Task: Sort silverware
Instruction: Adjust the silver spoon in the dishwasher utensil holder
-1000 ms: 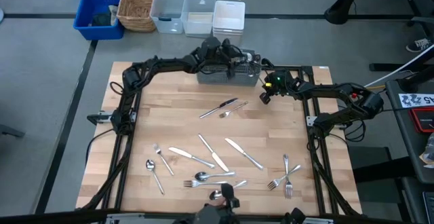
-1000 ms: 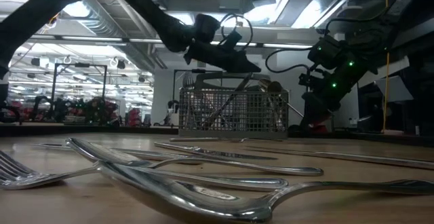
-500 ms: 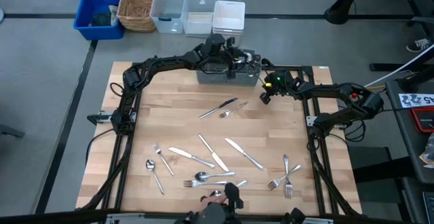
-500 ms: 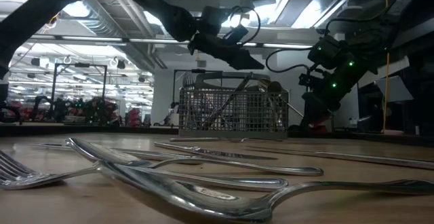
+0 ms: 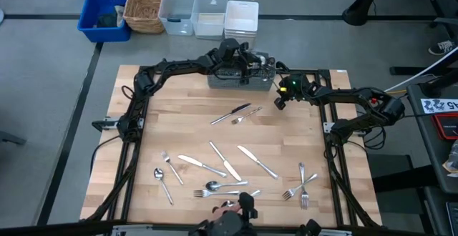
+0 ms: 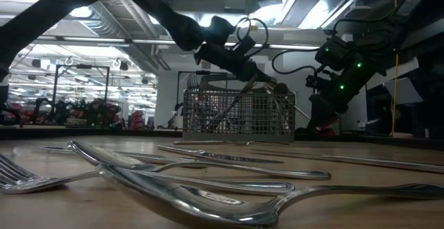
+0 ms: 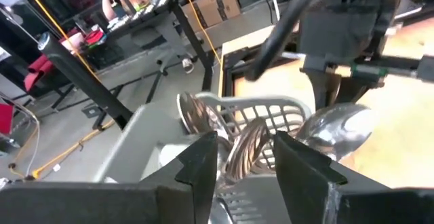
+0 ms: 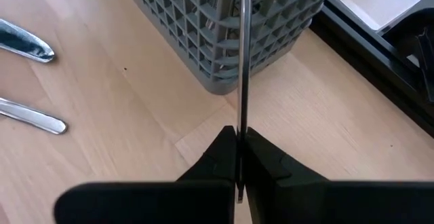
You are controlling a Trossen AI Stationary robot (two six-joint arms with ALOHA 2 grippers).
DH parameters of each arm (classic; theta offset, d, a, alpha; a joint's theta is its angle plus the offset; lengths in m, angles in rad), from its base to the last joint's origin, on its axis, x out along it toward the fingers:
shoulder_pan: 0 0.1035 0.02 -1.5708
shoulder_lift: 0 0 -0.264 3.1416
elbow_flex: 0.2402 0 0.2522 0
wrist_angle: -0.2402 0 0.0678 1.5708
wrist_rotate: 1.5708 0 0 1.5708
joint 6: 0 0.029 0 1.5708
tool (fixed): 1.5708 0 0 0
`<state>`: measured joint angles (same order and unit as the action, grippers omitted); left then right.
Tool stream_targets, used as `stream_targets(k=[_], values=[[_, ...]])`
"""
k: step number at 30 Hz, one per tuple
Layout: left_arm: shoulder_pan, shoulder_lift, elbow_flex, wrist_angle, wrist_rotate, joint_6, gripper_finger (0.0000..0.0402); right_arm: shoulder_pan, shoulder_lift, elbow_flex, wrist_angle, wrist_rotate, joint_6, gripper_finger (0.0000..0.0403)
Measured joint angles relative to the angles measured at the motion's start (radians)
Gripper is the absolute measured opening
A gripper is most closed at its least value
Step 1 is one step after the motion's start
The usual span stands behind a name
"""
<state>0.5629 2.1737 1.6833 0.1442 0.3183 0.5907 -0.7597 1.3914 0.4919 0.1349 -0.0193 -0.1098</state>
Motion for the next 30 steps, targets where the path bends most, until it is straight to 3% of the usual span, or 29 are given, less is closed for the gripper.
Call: stream_targets(k=[13, 30], values=[[0.0, 0.011, 0.004, -0.042, 0.0, 0.015, 0.0119, 0.0, 0.0, -0.002, 0.039, -0.018, -0.003, 0.0014], [0.001, 0.012, 0.002, -0.069, -0.042, 0.058, 0.0032, -0.001, 0.0, -0.002, 0.079, -0.031, -0.057, 0.0014]])
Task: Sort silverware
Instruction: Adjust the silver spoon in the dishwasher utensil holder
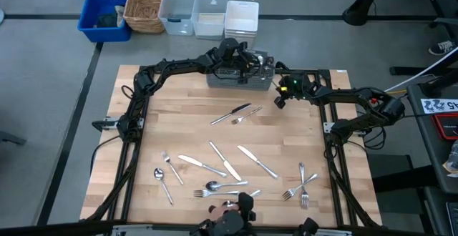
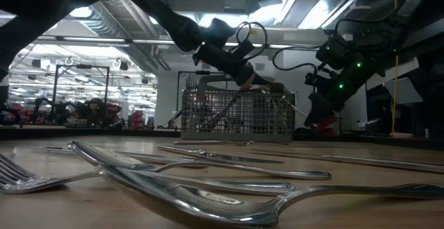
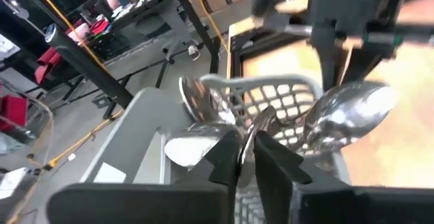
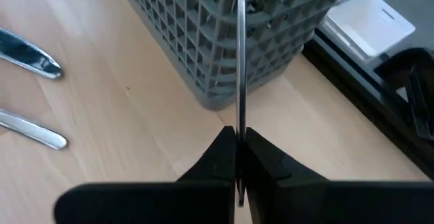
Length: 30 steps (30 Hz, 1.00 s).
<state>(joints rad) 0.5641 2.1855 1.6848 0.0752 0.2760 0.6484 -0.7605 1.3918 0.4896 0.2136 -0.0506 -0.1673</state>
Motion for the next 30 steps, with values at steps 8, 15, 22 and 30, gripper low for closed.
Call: stream_targets(k=[8, 15, 22, 30], values=[[-0.002, 0.0, 0.0, -0.058, -0.043, 0.063, 0.0007, 0.001, 0.0, 0.001, 0.011, -0.011, -0.015, 0.0014], [-0.003, -0.001, -0.003, -0.018, -0.043, 0.062, 0.0002, 0.001, -0.001, 0.004, -0.013, 0.014, -0.025, 0.0014], [-0.016, -0.016, -0.005, -0.022, -0.053, 0.069, 0.0001, 0.002, -0.002, 0.006, -0.031, 0.04, -0.02, 0.0024], [-0.036, -0.027, -0.008, 0.0, -0.05, 0.113, 0.0001, 0.002, -0.003, 0.006, -0.052, 0.041, 0.066, 0.0102]])
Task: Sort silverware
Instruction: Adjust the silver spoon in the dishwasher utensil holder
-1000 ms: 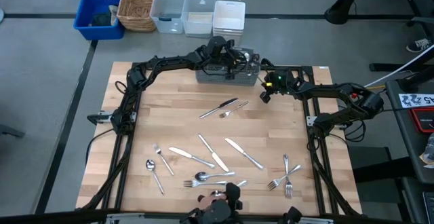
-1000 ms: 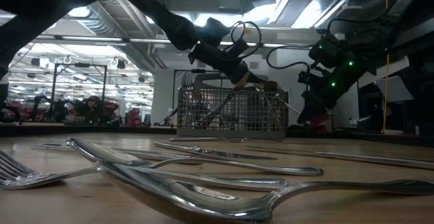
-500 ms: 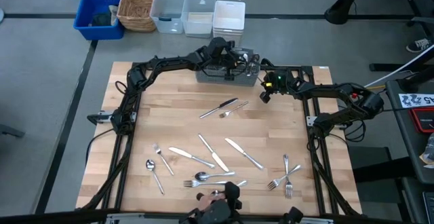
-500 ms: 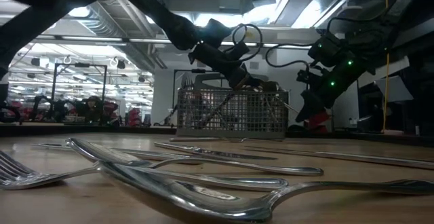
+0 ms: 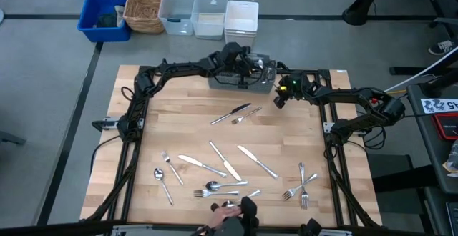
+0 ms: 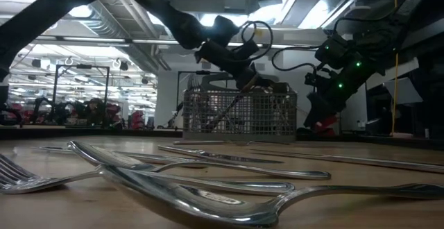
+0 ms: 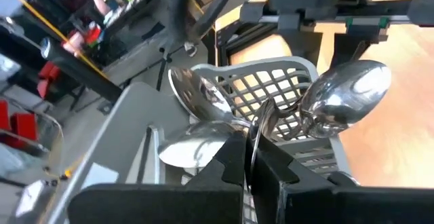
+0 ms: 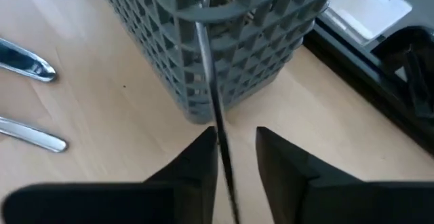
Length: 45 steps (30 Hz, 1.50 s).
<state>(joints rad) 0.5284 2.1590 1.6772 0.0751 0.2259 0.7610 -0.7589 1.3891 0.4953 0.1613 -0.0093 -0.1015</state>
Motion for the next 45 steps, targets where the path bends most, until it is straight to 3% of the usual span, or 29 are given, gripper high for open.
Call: stream_targets(k=[4, 11, 18, 27, 37, 45], values=[[-0.01, 0.0, 0.0, 0.032, -0.003, 0.1, 0.0001, 0.0, 0.0, 0.0, -0.016, -0.003, 0.038, 0.0123], [-0.027, -0.002, 0.037, 0.035, -0.029, 0.305, 0.0001, -0.001, 0.0, -0.001, -0.107, -0.008, 0.069, 0.0124], [-0.031, -0.007, 0.095, -0.024, -0.033, 0.316, 0.0001, -0.001, 0.001, -0.002, -0.184, -0.01, 0.156, 0.0124], [-0.01, -0.01, 0.099, -0.225, -0.035, 0.391, 0.0001, -0.001, 0.002, -0.003, -0.189, -0.01, 0.187, 0.0124], [-0.01, -0.011, 0.1, -0.234, -0.094, 0.571, 0.0001, -0.001, 0.002, -0.003, -0.188, -0.01, 0.187, 0.0124], [-0.019, -0.022, 0.099, -0.247, -0.115, 0.581, 0.0001, -0.001, 0.002, -0.003, -0.189, -0.01, 0.187, 0.0124]])
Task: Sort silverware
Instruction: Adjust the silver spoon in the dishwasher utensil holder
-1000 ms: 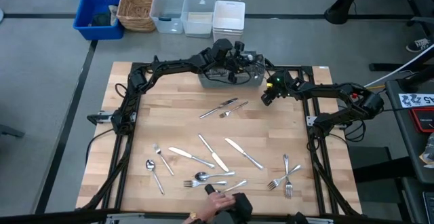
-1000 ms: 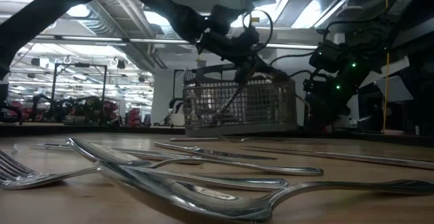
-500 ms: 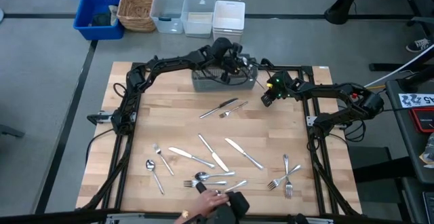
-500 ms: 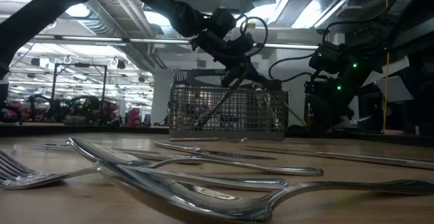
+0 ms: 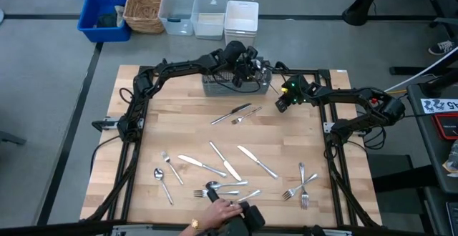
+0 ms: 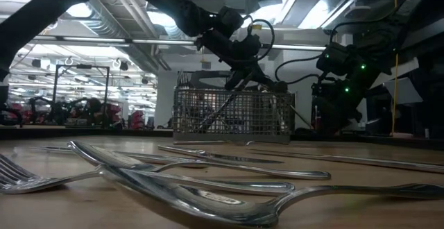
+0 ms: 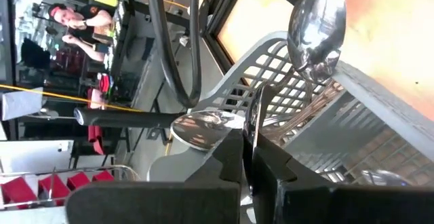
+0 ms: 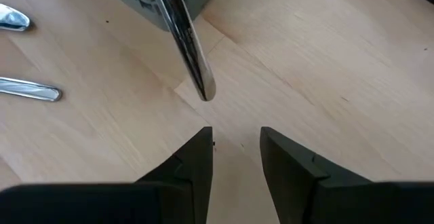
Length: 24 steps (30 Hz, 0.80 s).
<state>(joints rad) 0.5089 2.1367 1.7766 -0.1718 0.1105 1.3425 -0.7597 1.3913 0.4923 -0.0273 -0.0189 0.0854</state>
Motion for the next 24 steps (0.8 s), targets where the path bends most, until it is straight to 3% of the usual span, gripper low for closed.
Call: stream_targets(k=[13, 17, 24], values=[[0.025, -0.035, -0.002, -0.105, -0.004, -0.085, 0.0001, 0.0, 0.0, -0.001, 0.024, -0.022, 0.0, 0.0124], [0.025, -0.037, 0.0, -0.134, 0.001, -0.088, 0.0001, 0.001, -0.008, -0.001, 0.099, -0.079, 0.0, 0.0124], [0.021, -0.037, 0.0, -0.13, 0.002, -0.098, 0.0001, 0.0, -0.06, -0.001, 0.33, -0.07, 0.129, 0.0124]])
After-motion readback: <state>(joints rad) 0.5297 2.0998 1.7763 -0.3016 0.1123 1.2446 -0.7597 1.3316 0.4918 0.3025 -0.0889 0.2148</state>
